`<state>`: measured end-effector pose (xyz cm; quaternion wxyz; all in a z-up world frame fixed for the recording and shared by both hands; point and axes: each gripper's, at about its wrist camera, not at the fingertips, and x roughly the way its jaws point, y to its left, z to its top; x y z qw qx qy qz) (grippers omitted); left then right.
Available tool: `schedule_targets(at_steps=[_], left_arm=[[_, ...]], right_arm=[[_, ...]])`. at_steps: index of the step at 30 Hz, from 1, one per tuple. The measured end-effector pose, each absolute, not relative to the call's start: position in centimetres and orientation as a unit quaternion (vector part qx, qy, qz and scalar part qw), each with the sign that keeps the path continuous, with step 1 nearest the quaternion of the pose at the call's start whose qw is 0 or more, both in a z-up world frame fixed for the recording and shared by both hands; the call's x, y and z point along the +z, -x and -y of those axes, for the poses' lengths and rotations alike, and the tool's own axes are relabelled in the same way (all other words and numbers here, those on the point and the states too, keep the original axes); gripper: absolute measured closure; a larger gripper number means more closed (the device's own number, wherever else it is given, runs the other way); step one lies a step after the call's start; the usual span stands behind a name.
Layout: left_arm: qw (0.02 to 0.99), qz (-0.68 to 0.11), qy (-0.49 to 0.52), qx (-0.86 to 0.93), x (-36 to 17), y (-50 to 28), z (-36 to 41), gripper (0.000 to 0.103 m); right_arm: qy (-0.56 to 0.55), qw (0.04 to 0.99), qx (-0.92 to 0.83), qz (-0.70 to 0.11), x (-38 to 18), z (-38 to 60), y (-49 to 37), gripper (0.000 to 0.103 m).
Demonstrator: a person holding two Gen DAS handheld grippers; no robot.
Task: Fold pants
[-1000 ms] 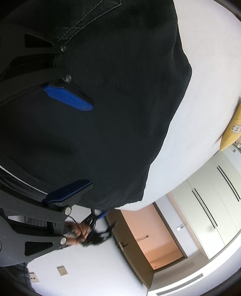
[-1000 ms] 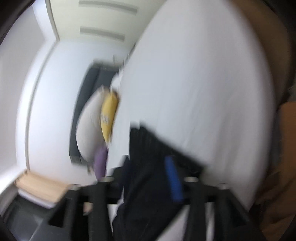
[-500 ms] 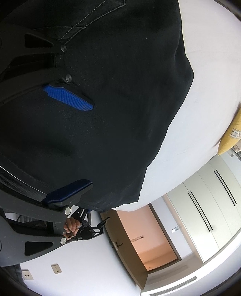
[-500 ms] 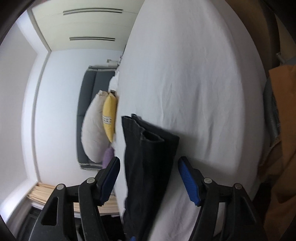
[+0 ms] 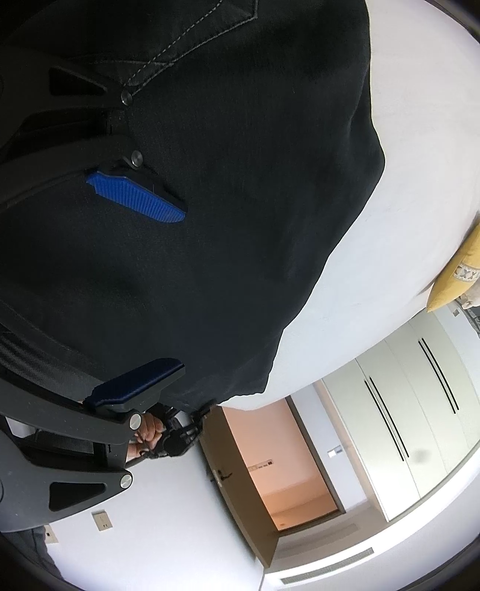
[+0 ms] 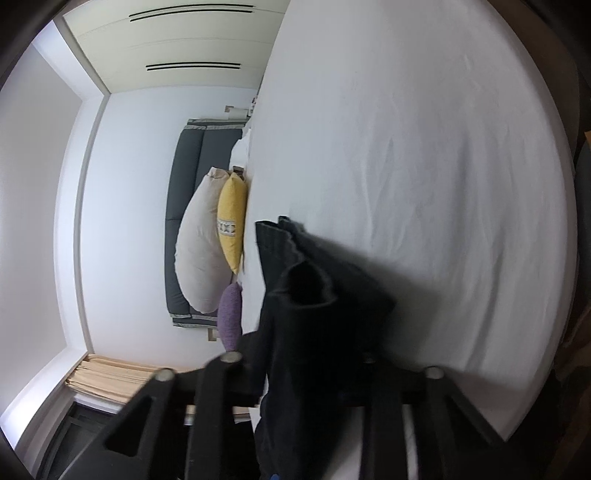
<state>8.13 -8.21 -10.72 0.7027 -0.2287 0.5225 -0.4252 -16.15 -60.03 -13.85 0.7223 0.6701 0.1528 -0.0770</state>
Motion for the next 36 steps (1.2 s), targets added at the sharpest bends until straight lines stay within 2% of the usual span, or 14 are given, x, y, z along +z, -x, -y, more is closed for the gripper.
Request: schedule_targets(at_steps=[3,7,10,11,12,16,19,23,24,26,29,33,36], left_arm=[[0.705,-0.522,0.224,-0.426,-10.7,-8.1,8.1,0.027],[0.708,-0.524,0.222,-0.418,-10.8,-8.2,7.8,0.031],[0.709,-0.536,0.234,-0.395,-11.2,-8.6,7.1,0.051],[0.707,-0.542,0.24,-0.387,-11.3,-8.7,6.9,0.062],[0.705,-0.549,0.245,-0.377,-11.3,-8.9,6.8,0.068],[0.702,-0.538,0.263,-0.386,-9.3,-9.0,7.6,0.069],[0.695,-0.523,0.238,-0.432,-7.6,-8.6,10.6,0.069],[0.666,-0.576,0.23,-0.415,-11.2,-9.4,13.1,0.069],[0.662,-0.581,0.239,-0.409,-12.0,-9.6,13.0,0.073],[0.656,-0.578,0.267,-0.405,-12.9,-9.9,12.2,0.078],[0.646,-0.58,0.286,-0.405,-13.3,-10.1,11.7,0.079],[0.65,-0.575,0.291,-0.403,-13.2,-9.8,11.4,0.079],[0.64,-0.573,0.32,-0.399,-13.5,-9.7,10.0,0.079]], right_arm=[[-0.671,0.721,-0.082,-0.151,-14.2,59.6,16.3,0.093],[-0.648,0.737,-0.103,-0.162,-12.9,58.8,15.5,0.093],[-0.624,0.754,-0.116,-0.172,-11.9,57.8,14.9,0.093],[-0.618,0.757,-0.119,-0.174,-11.6,57.6,14.7,0.094],[-0.615,0.759,-0.122,-0.178,-11.6,57.4,14.5,0.094],[-0.613,0.757,-0.13,-0.186,-12.1,57.1,14.2,0.095],[-0.609,0.759,-0.136,-0.187,-12.2,56.8,14.1,0.096],[-0.588,0.768,-0.157,-0.197,-11.0,56.3,13.6,0.096],[-0.578,0.774,-0.164,-0.202,-10.3,56.0,13.3,0.096],[-0.532,0.801,-0.171,-0.215,-8.2,54.8,12.3,0.096],[-0.406,0.863,-0.155,-0.259,-3.5,50.2,9.2,0.097],[-0.157,0.927,-0.063,-0.334,1.0,37.0,5.1,0.097],[0.084,0.917,0.005,-0.389,-0.7,25.5,4.3,0.098]])
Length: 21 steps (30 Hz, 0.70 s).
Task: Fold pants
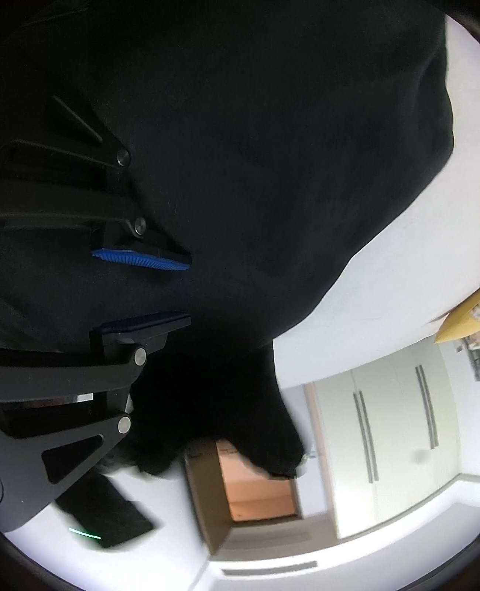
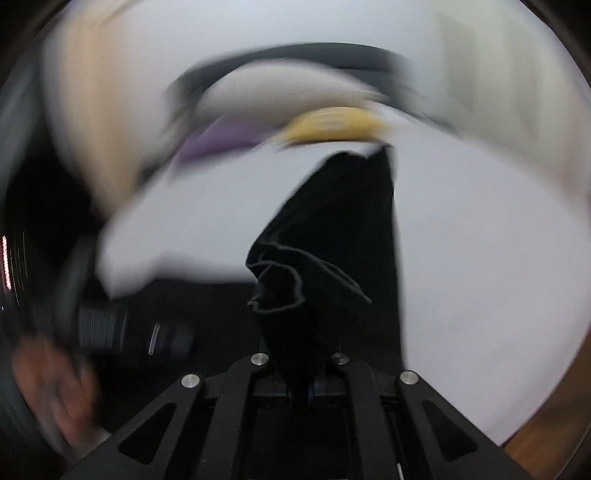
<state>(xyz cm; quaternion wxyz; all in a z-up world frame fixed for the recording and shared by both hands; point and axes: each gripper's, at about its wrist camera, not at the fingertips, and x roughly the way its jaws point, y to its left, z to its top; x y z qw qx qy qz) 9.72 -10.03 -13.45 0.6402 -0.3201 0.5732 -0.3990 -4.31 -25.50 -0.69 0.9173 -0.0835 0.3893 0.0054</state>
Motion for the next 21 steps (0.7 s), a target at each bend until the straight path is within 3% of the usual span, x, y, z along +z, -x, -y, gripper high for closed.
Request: schedule_targets(at_steps=[3,7,12,13,21], left_arm=[[0.634,-0.578,0.337,-0.388,-13.6,-9.5,8.8,0.079],[0.623,-0.573,0.376,-0.376,-13.5,-8.8,6.6,0.071],[0.621,-0.554,0.4,-0.384,-12.1,-8.7,5.7,0.019],[0.621,-0.554,0.398,-0.385,-11.7,-8.7,6.1,0.016],[0.621,-0.588,0.361,-0.372,-11.4,-9.4,8.1,0.014]], right_arm=[[0.19,0.885,0.039,-0.424,-4.7,19.9,4.5,0.098],[0.148,0.89,0.024,-0.431,-5.2,20.8,4.1,0.098],[0.173,0.889,0.021,-0.424,-4.5,20.3,3.9,0.098],[0.178,0.889,0.019,-0.421,-4.5,20.3,4.0,0.098],[0.208,0.897,-0.006,-0.389,-3.8,20.1,4.4,0.098]])
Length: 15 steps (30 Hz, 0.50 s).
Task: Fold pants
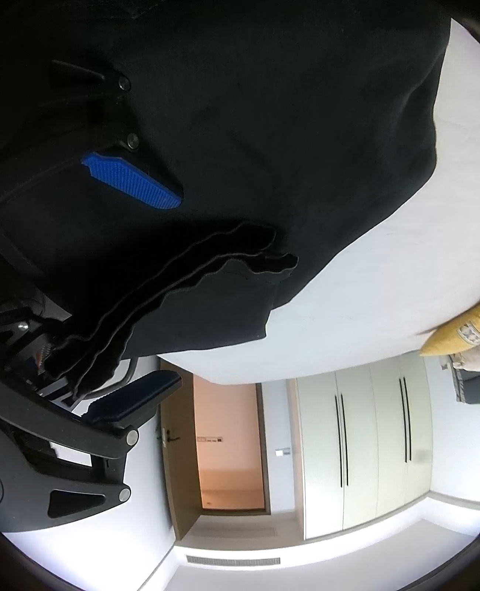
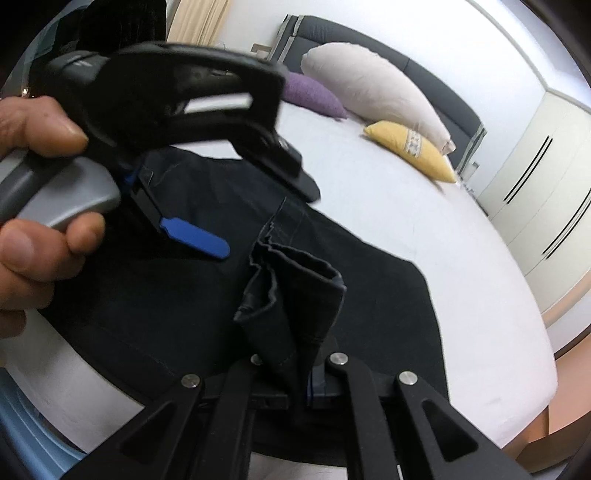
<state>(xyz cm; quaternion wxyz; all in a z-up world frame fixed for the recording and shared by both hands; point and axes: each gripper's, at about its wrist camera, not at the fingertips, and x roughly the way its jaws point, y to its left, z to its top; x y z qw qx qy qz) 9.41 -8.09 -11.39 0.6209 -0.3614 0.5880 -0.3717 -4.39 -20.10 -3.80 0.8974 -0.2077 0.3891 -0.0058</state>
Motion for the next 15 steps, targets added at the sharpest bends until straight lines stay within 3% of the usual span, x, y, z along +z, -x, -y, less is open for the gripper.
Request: schedule_targets(at_steps=[3,6,7,9,15], left_arm=[[0.609,-0.598,0.358,-0.378,-11.6,-10.5,8.9,0.023],[0.588,-0.613,0.356,-0.389,-12.2,-11.0,9.9,0.075],[0.59,-0.616,0.346,-0.392,-12.2,-11.1,9.9,0.076],[0.598,-0.615,0.326,-0.398,-11.8,-11.4,9.6,0.089],[0.631,-0.614,0.231,-0.416,-10.0,-12.6,7.9,0.095]], right_arm=[[0.214,0.901,-0.009,-0.377,-3.2,19.7,4.5,0.098],[0.225,0.902,-0.005,-0.368,-2.6,18.8,4.5,0.098],[0.23,0.902,-0.002,-0.366,-2.5,18.5,4.5,0.098],[0.242,0.898,0.002,-0.367,-2.7,17.9,4.3,0.098],[0.278,0.893,0.026,-0.354,-3.0,15.3,4.3,0.097]])
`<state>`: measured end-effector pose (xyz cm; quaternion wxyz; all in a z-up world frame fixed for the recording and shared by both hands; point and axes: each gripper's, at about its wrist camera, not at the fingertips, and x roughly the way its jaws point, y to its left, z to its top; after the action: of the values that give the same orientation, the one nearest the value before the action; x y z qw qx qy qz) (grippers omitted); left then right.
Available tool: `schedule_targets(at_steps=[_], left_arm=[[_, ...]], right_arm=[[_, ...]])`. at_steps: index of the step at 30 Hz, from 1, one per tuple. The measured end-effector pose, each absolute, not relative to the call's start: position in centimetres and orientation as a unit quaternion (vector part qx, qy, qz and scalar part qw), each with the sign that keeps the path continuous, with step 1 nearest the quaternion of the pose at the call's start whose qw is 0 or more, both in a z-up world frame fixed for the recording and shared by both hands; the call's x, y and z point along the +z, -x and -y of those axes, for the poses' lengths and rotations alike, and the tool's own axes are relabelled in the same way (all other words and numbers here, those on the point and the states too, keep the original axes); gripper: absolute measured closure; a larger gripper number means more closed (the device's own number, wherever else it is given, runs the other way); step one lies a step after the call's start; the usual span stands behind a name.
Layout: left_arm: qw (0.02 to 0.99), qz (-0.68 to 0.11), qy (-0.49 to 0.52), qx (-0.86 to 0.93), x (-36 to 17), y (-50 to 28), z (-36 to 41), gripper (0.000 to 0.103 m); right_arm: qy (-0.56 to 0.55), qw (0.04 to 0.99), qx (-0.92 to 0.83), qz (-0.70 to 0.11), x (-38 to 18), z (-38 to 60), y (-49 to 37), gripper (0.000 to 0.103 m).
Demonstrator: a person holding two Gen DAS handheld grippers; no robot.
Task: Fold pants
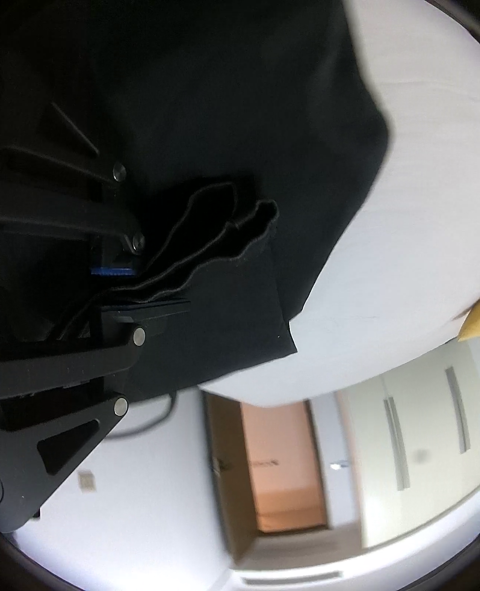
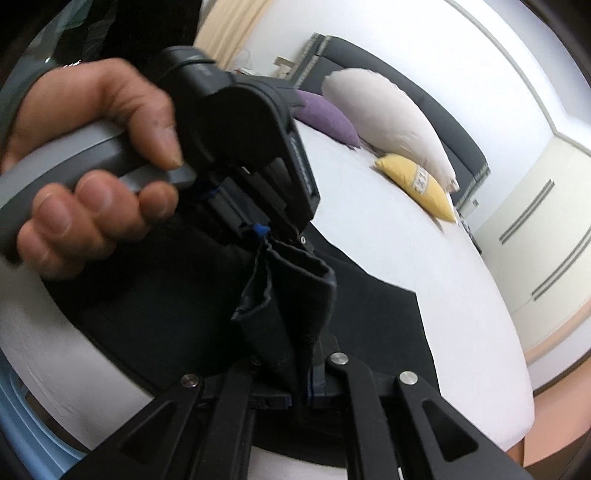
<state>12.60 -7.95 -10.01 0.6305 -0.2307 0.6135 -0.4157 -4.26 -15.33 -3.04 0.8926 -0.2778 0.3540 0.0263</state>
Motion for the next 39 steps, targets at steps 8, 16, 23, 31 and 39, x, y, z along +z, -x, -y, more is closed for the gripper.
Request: schedule_targets(at_steps=[8,16,23,31,39], left_arm=[[0.66,-0.615,0.146,-0.407,-8.9,-12.3,3.9,0.095],[0.663,-0.62,0.144,-0.394,-9.8,-11.3,1.6,0.095],[0.67,-0.618,0.14,-0.387,-10.0,-11.1,1.3,0.095],[0.658,-0.631,0.171,-0.373,-10.9,-11.9,3.9,0.094],[0.704,-0.618,0.134,-0.323,-8.6,-13.1,0.0,0.088]], right_arm=[[0.306,0.88,0.072,-0.355,-4.4,11.4,3.8,0.097],[0.316,0.87,0.093,-0.367,-5.3,10.7,3.4,0.097],[0.326,0.864,0.105,-0.37,-5.4,10.8,2.2,0.097],[0.339,0.847,0.113,-0.394,-7.9,10.1,2.4,0.096],[0.295,0.854,0.115,-0.412,-6.9,11.4,1.5,0.086]])
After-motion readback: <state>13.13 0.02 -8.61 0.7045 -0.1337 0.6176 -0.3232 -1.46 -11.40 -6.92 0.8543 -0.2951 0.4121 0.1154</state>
